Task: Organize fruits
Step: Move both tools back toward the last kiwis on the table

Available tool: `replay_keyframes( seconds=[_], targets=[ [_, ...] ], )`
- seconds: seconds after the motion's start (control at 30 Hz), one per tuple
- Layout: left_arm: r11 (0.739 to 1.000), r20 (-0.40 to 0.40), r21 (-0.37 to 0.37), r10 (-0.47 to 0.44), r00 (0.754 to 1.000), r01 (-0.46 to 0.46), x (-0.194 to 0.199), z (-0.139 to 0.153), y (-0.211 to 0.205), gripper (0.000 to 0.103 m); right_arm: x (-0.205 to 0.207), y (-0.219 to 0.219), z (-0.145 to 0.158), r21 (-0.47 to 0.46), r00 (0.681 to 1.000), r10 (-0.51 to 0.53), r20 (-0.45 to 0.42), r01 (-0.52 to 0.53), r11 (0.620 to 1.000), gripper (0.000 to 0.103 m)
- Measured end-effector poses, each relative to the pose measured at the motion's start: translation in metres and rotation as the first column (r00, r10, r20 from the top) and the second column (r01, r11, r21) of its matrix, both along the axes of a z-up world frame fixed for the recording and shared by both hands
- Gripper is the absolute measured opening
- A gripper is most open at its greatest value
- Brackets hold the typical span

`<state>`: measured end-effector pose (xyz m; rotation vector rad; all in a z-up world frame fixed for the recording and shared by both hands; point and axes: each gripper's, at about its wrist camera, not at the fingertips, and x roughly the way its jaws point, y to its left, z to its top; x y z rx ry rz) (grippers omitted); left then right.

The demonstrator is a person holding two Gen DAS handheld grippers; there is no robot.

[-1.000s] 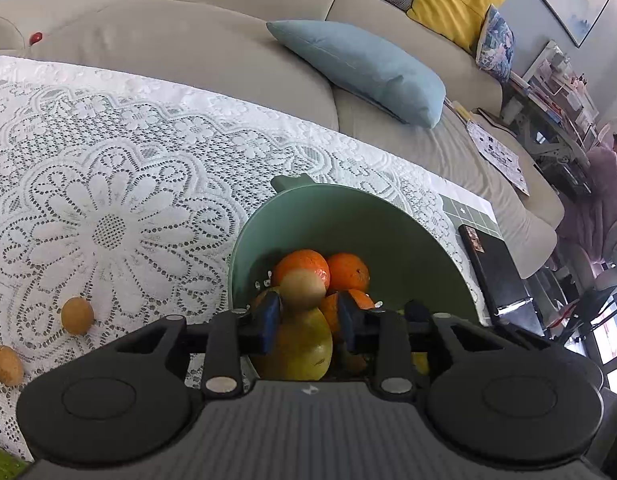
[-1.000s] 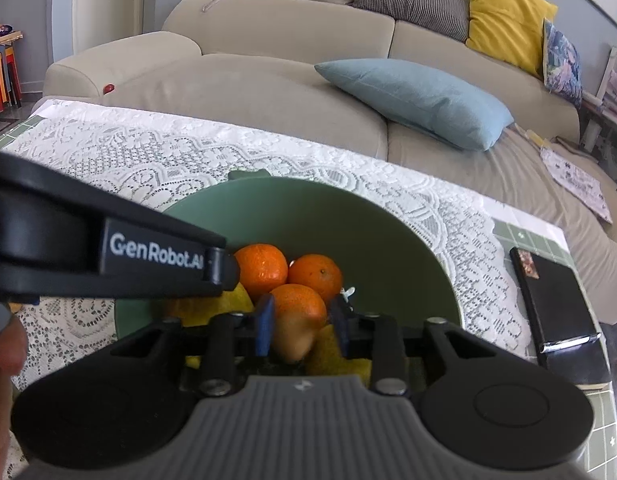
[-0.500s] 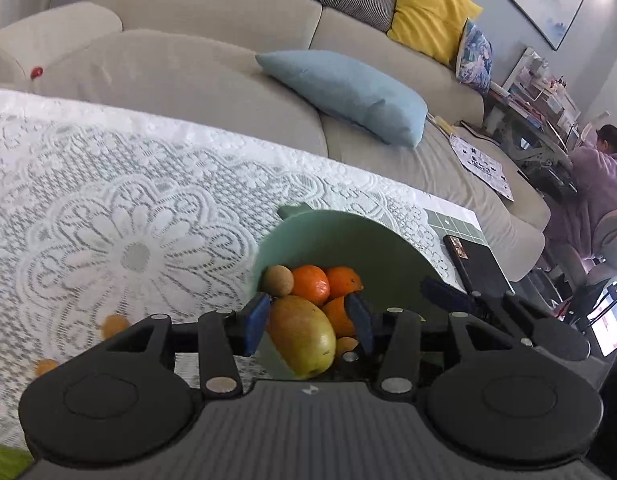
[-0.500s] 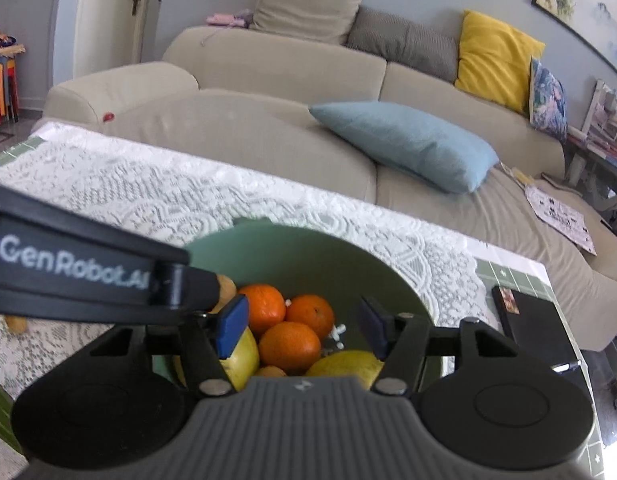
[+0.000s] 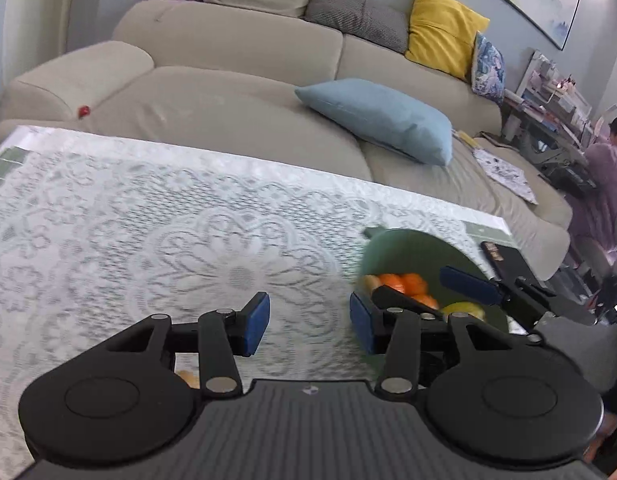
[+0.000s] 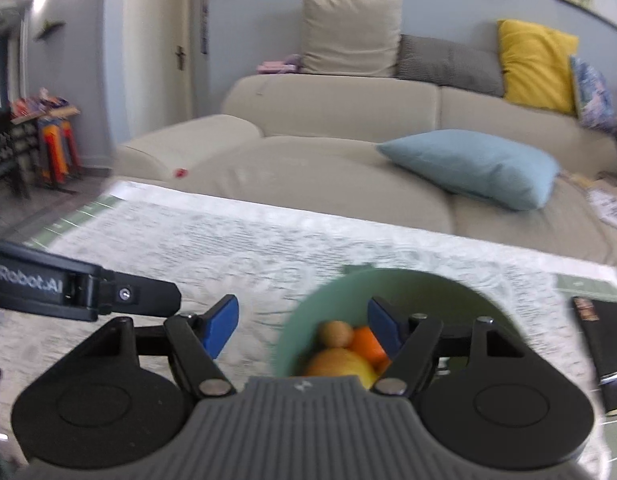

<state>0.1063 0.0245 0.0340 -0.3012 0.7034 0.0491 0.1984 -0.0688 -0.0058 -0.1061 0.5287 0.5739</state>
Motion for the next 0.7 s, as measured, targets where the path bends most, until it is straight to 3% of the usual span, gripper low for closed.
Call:
replay_keyframes(
  seconds=[0.17, 0.37, 0.7],
  targets=[
    [0.997, -0.002, 0.074, 0.016, 1.0, -0.016, -0.013, -0.002, 0.018, 0.055, -0.009, 0.022, -0.005, 0.026, 0.997, 0.065, -0.039, -0.064, 0.998, 0.071],
    [0.992, -0.011, 0.121, 0.022, 1.0, -0.02, -0.022, -0.012, 0.038, 0.055, -0.026, 0.049, -0.014, -0.02, 0.992, 0.122, -0.015, -0.122, 0.992, 0.069],
    [0.998, -0.034, 0.029, -0.055, 0.998, 0.056, -0.024, -0.043, 0.063, 0.055, -0.031, 0.08, -0.04, -0.13, 0.982, 0.184, -0.032, -0.187, 0.974, 0.047]
  ],
)
